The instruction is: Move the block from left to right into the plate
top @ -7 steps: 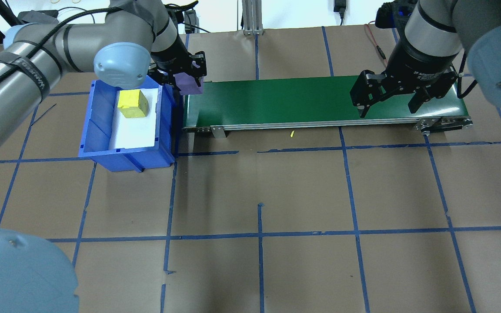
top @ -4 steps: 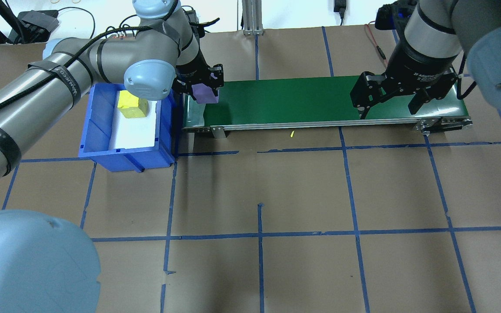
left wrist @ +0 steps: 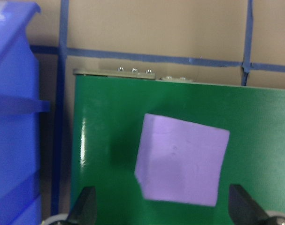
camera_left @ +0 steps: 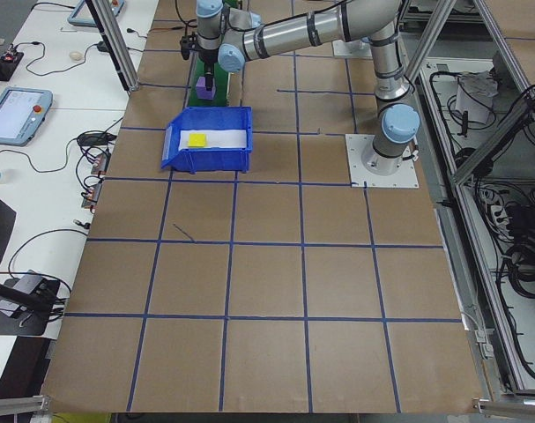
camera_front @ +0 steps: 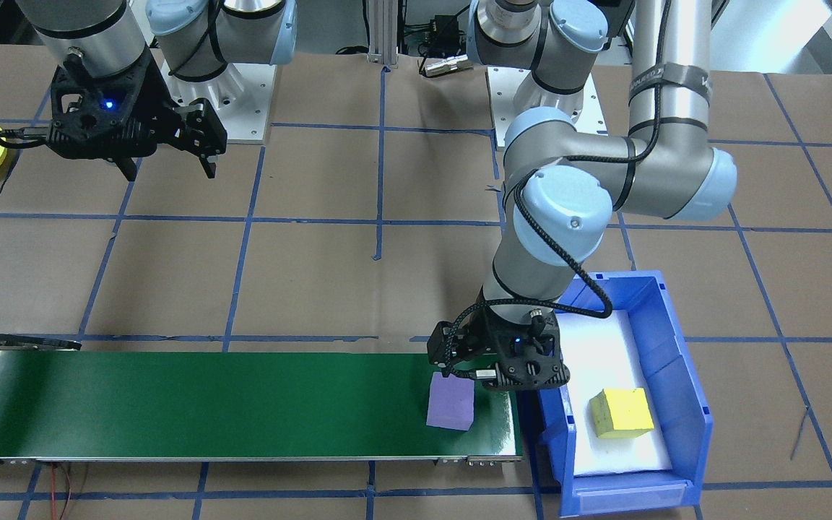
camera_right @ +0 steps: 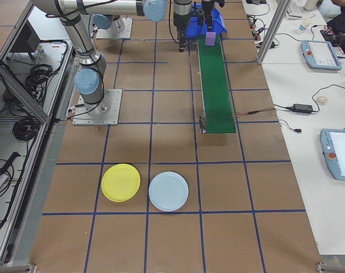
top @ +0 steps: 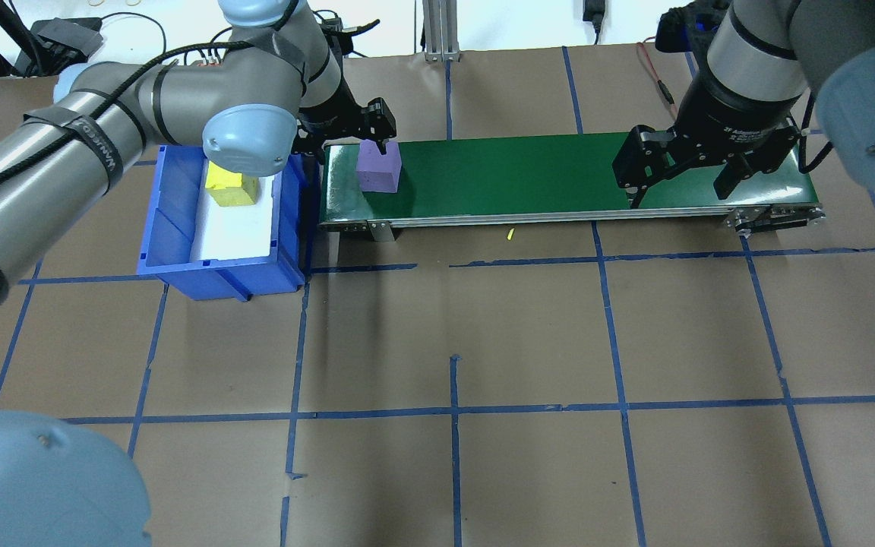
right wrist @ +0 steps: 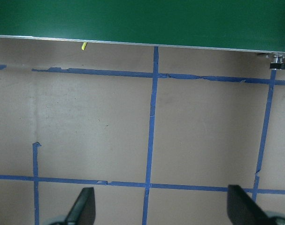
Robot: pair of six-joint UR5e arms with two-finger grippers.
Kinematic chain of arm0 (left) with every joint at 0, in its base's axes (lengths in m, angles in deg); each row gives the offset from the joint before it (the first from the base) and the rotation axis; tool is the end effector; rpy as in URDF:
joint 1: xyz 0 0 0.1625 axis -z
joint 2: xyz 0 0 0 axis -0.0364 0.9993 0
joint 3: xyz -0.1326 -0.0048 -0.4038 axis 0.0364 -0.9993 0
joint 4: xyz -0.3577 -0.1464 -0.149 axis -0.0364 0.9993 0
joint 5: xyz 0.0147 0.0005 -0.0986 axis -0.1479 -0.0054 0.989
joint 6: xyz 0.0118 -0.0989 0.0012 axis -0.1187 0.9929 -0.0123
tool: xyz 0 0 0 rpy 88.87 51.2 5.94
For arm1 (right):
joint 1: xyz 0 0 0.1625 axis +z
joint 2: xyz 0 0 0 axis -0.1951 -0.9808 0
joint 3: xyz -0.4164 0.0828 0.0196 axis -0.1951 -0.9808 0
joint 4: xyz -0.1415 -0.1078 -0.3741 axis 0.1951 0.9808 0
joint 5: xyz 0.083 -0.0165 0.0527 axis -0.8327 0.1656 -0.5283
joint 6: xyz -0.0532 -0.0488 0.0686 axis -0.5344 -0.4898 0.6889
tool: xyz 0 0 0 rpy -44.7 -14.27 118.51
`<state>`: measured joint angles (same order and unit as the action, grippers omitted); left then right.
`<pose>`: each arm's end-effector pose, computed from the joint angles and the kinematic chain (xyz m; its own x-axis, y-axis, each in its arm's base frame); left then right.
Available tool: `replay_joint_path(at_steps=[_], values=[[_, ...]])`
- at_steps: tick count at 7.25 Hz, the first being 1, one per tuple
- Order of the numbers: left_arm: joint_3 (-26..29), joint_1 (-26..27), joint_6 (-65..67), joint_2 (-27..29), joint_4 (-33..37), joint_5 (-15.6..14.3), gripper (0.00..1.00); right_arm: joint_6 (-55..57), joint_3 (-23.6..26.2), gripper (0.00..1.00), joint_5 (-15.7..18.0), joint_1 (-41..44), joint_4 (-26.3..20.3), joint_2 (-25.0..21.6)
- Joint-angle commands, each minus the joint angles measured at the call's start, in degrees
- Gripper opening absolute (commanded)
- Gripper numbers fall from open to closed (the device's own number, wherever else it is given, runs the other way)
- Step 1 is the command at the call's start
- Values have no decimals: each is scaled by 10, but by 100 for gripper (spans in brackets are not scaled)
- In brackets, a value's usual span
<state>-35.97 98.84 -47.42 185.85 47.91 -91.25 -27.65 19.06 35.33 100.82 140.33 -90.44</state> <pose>-0.2157 -0.6357 0.3367 -0.9922 -0.0847 0.0920 -0.0968 0.9859 -0.1362 0.1306 -0.4696 0.4791 -0.9977 -0.0678 -0.0079 -0.0678 0.9977 0.0026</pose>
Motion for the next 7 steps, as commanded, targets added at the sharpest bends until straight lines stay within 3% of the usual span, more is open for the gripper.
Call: replay_joint_path(at_steps=[1, 2, 3, 4, 7], values=[[16, -71, -20, -22, 56, -19, 100, -1, 0, 100, 0, 1, 0, 0], [8, -88, -82, -9, 52, -25, 100, -1, 0, 100, 0, 1, 0, 0], [21, -113, -101, 8, 49, -51, 100, -1, 0, 100, -1, 1, 1, 1], [32, -149, -127, 22, 44, -50, 100, 0, 1, 100, -1, 1, 2, 1], [21, -164, -146, 61, 2, -55, 100, -2, 3, 100, 1, 1, 2, 1]])
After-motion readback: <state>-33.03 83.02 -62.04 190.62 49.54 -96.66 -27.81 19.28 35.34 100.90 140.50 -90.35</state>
